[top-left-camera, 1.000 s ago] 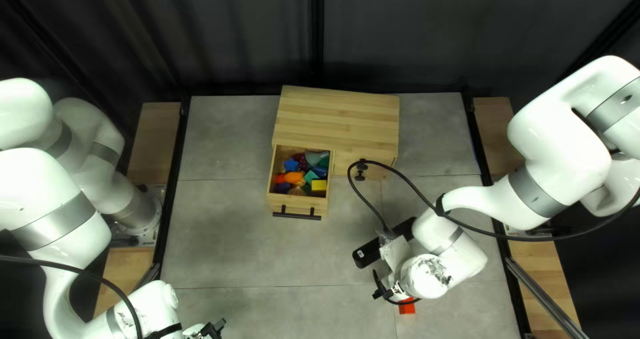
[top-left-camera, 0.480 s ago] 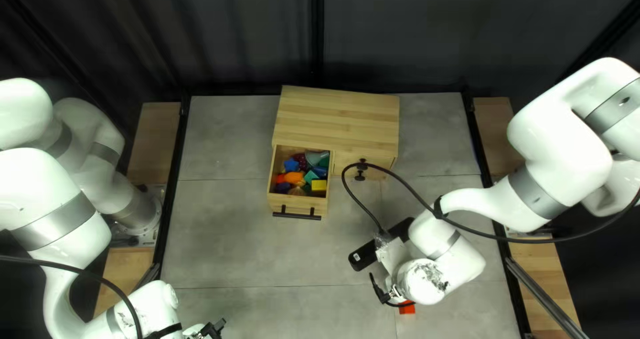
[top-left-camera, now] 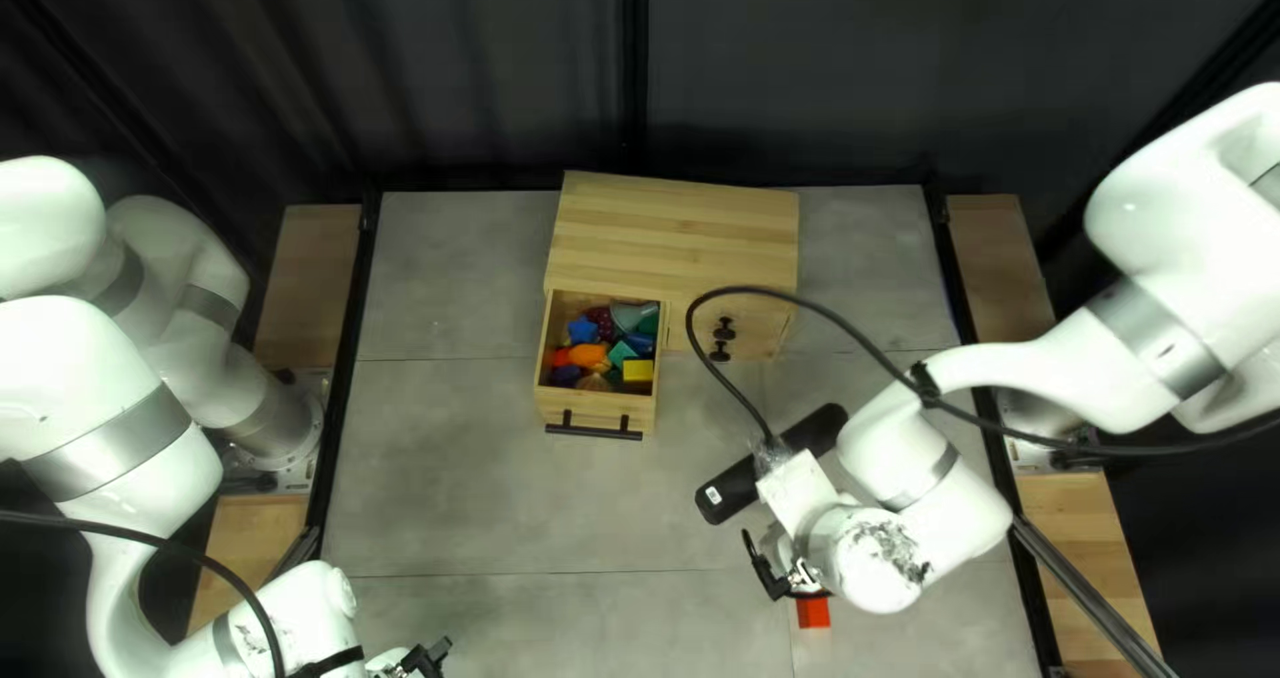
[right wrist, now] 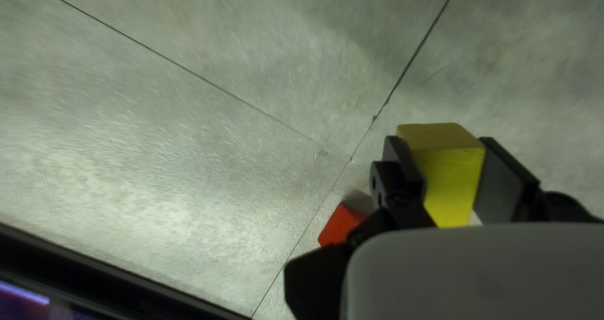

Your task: Open drawers and place objects into drawer and close

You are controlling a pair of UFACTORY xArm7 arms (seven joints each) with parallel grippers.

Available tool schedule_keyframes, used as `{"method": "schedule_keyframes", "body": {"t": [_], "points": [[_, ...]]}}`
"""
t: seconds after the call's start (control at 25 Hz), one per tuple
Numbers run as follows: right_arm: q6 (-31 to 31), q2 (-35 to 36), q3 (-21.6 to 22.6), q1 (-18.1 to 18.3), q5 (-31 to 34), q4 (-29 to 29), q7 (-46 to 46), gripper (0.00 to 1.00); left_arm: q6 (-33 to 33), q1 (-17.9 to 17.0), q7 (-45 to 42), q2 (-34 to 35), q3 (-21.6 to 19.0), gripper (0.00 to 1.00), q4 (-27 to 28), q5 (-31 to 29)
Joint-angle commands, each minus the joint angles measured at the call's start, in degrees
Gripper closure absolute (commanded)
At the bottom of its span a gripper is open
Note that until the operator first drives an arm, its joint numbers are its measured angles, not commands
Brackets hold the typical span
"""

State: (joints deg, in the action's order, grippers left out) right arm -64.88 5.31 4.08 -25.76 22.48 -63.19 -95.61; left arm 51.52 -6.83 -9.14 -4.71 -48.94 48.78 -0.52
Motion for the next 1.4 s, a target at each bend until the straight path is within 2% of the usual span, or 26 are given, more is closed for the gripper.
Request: {"method": "schedule_keyframes", "body": {"t": [0.04,0.44,0.68,1.04,1.08,1.12,1.16,1.24,1.4], "points": [[-0.7,0.6,-0.6,0.4,4.5,-2.6,4.3,0.99,0.0,0.0,0.0,0.0,0.0,0.0,0.0,0.0],[2.2,0.0,-5.5,5.9,12.8,-5.4,19.8,1.0,0.0,0.0,0.0,0.0,0.0,0.0,0.0,0.0],[11.2,2.1,-9.1,9.8,18.9,-6.2,23.3,1.0,0.0,0.0,0.0,0.0,0.0,0.0,0.0,0.0],[26.0,7.4,-13.2,13.3,28.4,-4.7,20.0,0.98,0.0,0.0,0.0,0.0,0.0,0.0,0.0,0.0],[27.6,7.7,-13.8,13.7,29.6,-4.2,19.2,0.93,0.0,0.0,0.0,0.0,0.0,0.0,0.0,0.0],[27.9,7.8,-13.9,13.8,29.9,-4.1,19.0,0.05,0.0,0.0,0.0,0.0,0.0,0.0,0.0,0.0],[28.8,7.8,-14.2,13.9,30.8,-3.7,18.3,0.0,0.0,0.0,0.0,0.0,0.0,0.0,0.0,0.0],[28.7,7.4,-14.1,13.8,30.9,-3.4,18.2,0.0,0.0,0.0,0.0,0.0,0.0,0.0,0.0,0.0],[22.6,5.4,-11.8,12.1,25.4,-3.8,20.6,0.0,0.0,0.0,0.0,0.0,0.0,0.0,0.0,0.0]]}}
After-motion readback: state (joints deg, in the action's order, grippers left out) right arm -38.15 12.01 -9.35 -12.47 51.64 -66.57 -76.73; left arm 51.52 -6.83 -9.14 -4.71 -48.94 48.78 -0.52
